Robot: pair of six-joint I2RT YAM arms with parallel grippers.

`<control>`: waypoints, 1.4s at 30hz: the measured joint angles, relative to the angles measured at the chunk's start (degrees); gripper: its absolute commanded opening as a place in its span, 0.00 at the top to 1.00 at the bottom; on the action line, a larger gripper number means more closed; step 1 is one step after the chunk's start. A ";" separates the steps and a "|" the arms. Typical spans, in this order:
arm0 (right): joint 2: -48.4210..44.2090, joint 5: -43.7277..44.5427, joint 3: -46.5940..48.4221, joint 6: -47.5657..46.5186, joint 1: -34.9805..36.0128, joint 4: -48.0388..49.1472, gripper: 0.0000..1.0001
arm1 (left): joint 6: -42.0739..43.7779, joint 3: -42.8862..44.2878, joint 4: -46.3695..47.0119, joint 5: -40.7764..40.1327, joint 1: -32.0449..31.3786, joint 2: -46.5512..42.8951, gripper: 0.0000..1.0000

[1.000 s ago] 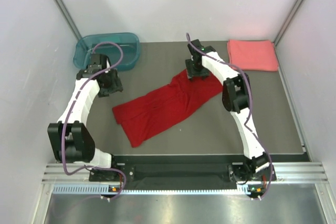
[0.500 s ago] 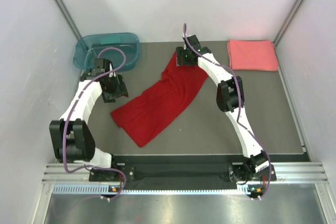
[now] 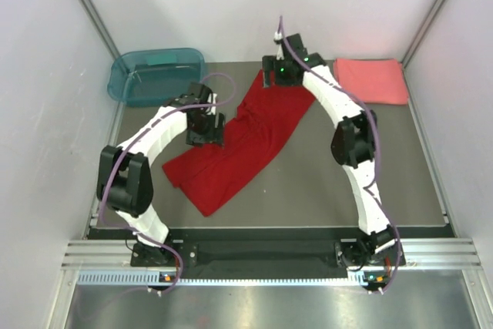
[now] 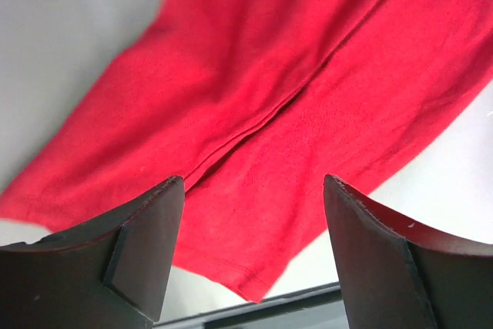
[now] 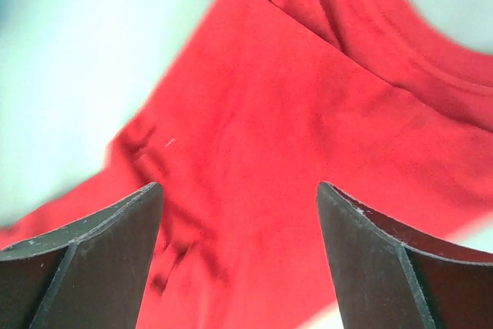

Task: Fold and stack the t-shirts
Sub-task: Fold the tshirt

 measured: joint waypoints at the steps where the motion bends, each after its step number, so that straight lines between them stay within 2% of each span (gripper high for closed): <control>1: -2.80 -0.39 -1.11 -0.04 -0.22 -0.79 0.18 | 0.46 0.26 -0.02 -0.02 -1.11 0.63 0.22; 9: -24.26 -2.12 -11.52 -1.92 -4.66 -4.48 0.16 | 4.63 0.46 -0.04 -2.32 -3.54 9.22 0.27; 15: -35.89 -3.65 -26.75 -2.05 -8.94 -5.42 0.16 | 5.62 0.44 -0.04 -1.70 -3.56 11.93 0.30; 22: -39.87 -4.26 -38.40 -2.19 -10.23 -5.51 0.15 | 4.22 -0.63 -0.57 -1.64 -3.96 14.27 0.35; 23: -40.48 -4.33 -39.95 -2.27 -10.27 -5.53 0.13 | 3.72 -0.70 -0.52 -2.05 -4.17 14.27 0.35; 24: -40.94 -4.35 -41.07 -2.29 -10.32 -5.62 0.01 | 3.21 -0.83 -0.50 -2.56 -4.50 14.27 0.35; 30: -45.13 -4.46 -47.08 -2.45 -10.60 -4.26 0.00 | -1.36 -2.49 -0.20 -6.29 -8.85 13.44 0.36; 42: -52.96 -3.87 -57.33 -1.79 -11.54 -0.57 0.00 | -15.37 -3.50 -0.94 -6.19 -21.88 13.03 0.38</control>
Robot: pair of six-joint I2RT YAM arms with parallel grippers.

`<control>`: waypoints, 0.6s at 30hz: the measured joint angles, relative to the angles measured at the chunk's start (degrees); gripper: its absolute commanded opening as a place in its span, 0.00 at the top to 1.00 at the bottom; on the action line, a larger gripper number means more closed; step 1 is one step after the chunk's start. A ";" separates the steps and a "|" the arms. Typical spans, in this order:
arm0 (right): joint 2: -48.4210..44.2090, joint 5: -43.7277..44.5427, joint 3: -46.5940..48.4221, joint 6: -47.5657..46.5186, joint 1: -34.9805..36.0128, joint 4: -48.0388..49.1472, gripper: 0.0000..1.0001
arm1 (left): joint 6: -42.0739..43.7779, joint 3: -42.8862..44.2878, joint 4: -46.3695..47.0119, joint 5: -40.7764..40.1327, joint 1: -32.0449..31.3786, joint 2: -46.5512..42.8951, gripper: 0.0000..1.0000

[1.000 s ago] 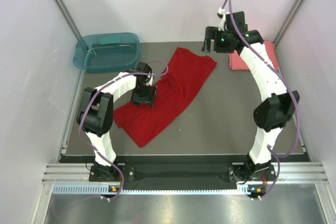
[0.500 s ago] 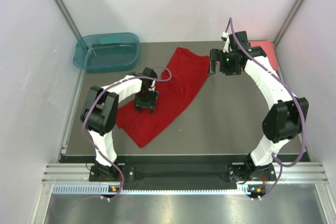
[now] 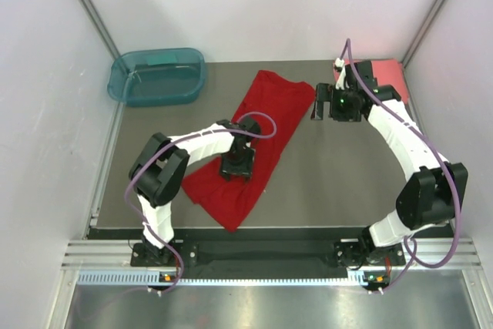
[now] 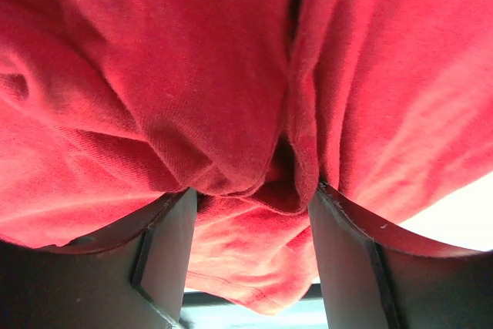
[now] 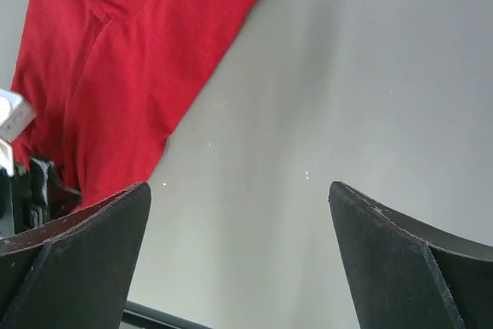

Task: Fold and stack the t-shirts
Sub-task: Fold the tshirt

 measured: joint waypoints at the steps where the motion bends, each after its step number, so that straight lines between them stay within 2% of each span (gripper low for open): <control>1: -0.68 0.00 -1.01 0.02 -0.24 0.24 0.00 | -1.46 0.00 0.02 0.39 -1.14 0.00 0.38; 10: -3.39 -2.19 -7.50 0.42 -0.94 1.22 0.00 | -13.49 -1.05 2.56 8.92 -9.01 -1.38 0.37; 18: -2.89 -6.54 -14.38 1.62 -0.87 1.44 0.00 | -15.69 0.96 0.42 10.91 -9.94 -10.45 0.35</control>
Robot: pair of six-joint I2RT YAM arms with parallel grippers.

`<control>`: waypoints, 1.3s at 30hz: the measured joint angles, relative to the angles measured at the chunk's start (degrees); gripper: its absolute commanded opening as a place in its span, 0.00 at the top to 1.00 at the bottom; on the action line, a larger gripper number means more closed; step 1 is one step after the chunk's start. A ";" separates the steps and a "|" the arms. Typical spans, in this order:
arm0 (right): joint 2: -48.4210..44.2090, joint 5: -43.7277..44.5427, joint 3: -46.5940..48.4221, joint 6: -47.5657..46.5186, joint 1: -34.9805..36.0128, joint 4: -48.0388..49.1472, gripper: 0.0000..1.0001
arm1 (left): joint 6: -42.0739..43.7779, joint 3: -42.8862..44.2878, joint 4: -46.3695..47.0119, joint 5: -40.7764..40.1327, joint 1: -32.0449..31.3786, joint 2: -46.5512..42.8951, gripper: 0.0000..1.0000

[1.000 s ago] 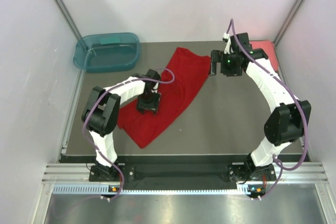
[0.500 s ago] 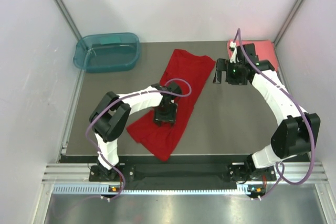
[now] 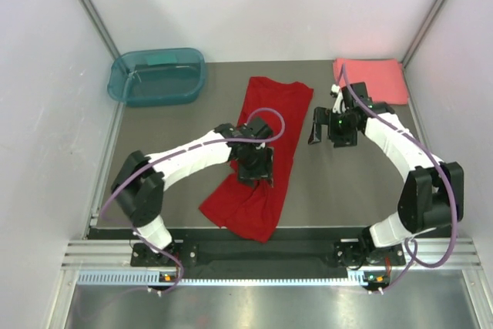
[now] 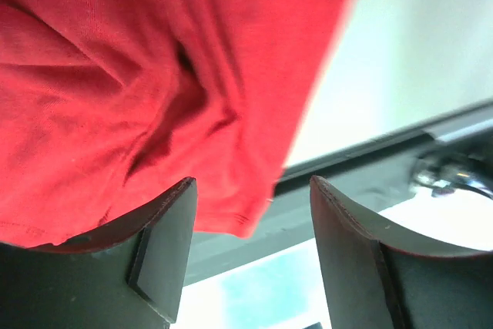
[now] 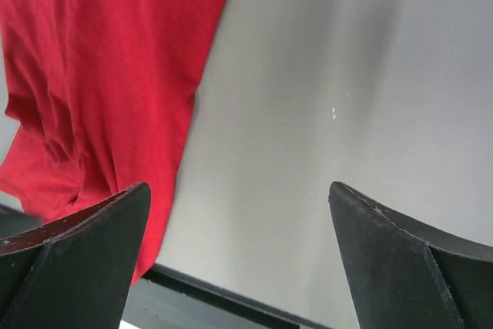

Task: Fold and stack the t-shirts
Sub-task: Fold the tshirt

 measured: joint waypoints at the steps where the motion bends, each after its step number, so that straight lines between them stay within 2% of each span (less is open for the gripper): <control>1: 0.42 0.07 0.00 0.24 0.02 0.20 0.00 | 0.02 0.55 -0.13 -0.15 0.13 -1.27 0.35; 5: 5.73 1.88 3.96 0.76 1.14 1.09 0.00 | 2.03 4.55 -1.99 -3.65 1.09 -5.99 0.35; 10: 20.41 8.07 21.94 0.74 5.01 0.81 0.00 | 5.09 9.46 -2.45 -8.68 7.32 -8.61 0.36; 15: 33.48 14.47 39.71 1.01 10.05 -1.60 0.00 | 6.69 9.90 -2.16 -11.78 17.49 -12.72 0.36; 18: 40.76 17.57 48.74 1.51 12.41 -3.02 0.00 | 7.76 9.90 -2.12 -12.92 21.42 -15.67 0.36; 26: 55.12 21.73 61.35 2.93 15.89 -5.31 0.00 | 9.05 6.14 -1.77 -13.09 23.63 -20.24 0.36; 32: 59.28 23.80 65.70 3.10 17.29 -6.80 0.00 | 10.29 2.54 -1.86 -13.09 24.87 -21.33 0.36; 39: 66.77 24.39 78.88 3.32 17.18 -12.13 0.02 | 11.74 0.07 -2.08 -12.79 26.73 -23.30 0.34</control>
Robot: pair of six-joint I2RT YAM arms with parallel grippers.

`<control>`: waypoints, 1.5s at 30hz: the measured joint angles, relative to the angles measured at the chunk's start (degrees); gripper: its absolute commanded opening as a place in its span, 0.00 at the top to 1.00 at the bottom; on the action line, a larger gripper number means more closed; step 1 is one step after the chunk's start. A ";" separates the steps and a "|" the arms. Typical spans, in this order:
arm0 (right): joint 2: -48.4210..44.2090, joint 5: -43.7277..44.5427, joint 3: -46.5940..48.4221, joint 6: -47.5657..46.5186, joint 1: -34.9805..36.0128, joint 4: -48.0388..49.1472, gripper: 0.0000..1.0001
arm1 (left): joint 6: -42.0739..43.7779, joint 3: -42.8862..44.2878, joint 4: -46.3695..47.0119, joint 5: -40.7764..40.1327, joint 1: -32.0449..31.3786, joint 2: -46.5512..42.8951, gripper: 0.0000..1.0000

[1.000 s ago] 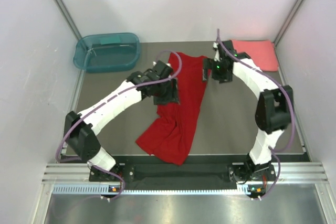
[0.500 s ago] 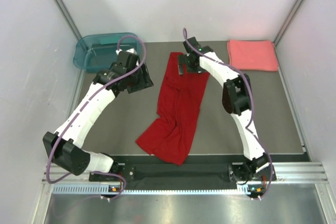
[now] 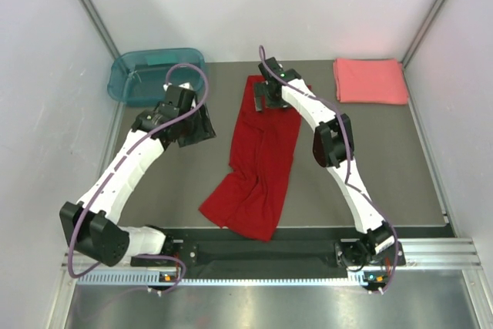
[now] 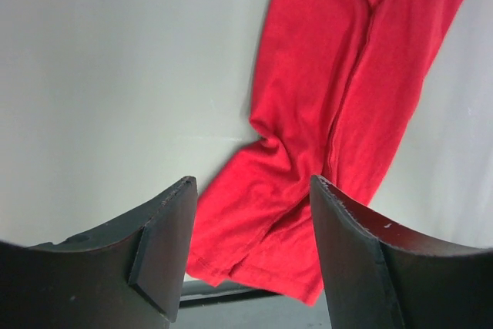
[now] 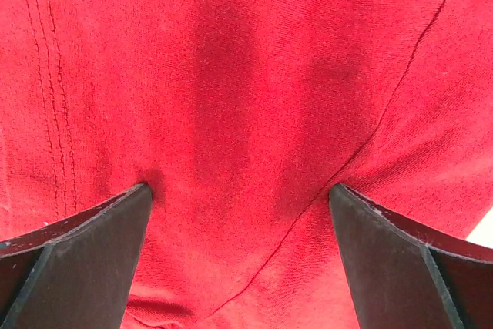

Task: Fold and stack the t-shirts
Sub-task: Fold the tshirt

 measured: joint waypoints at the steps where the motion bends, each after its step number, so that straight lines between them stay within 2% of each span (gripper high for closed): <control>1: 0.28 0.00 0.61 0.04 -0.13 -0.04 0.02 | 0.07 -0.55 0.09 0.44 0.31 -0.28 0.34; 3: 0.63 -0.31 1.27 0.33 -0.44 0.07 0.02 | 0.17 -2.19 0.50 2.32 1.14 -0.63 0.27; 7: 1.09 -1.60 2.08 0.09 -1.46 2.56 0.00 | -0.39 -7.10 2.69 9.20 4.31 0.50 0.26; 10: 1.18 -2.82 2.08 -0.44 -2.51 5.99 0.00 | -0.57 -10.56 3.28 15.98 6.78 5.05 0.27; 15: 0.28 -5.42 0.87 -0.81 -3.76 9.35 0.00 | -0.26 -14.78 3.45 21.29 7.26 10.88 0.28; 19: -5.14 -7.39 -4.09 -0.61 -3.98 9.35 0.00 | 0.20 -16.48 2.91 22.53 7.26 10.97 0.30; 22: -13.14 -10.25 -8.96 0.35 -3.69 7.80 0.00 | 0.96 -17.64 2.97 22.23 7.26 10.36 0.31; 25: -24.11 -13.75 -18.29 1.88 -3.17 7.61 0.00 | 1.51 -20.39 2.86 21.75 7.26 8.35 0.33; 28: -37.38 -16.13 -32.06 3.17 -1.49 8.24 0.00 | 1.62 -23.19 2.84 21.05 7.34 6.40 0.34; 34: -60.67 -21.44 -62.75 9.11 7.63 14.36 0.00 | 1.42 -27.89 2.84 18.40 8.26 4.48 0.35; 37: -68.76 -23.37 -77.42 14.01 12.22 19.23 0.10 | 1.40 -29.18 2.78 18.12 8.85 3.41 0.37; 38: -71.04 -23.82 -81.83 15.72 13.31 20.65 0.17 | 1.40 -29.33 2.80 18.12 8.92 3.21 0.38; 41: -76.72 -24.63 -93.18 21.49 16.57 25.90 0.25 | 1.38 -29.83 3.17 18.21 9.14 3.13 0.40; 45: -81.48 -24.81 -103.67 28.55 21.29 31.58 0.34 | 1.33 -31.23 3.21 18.45 9.20 3.13 0.43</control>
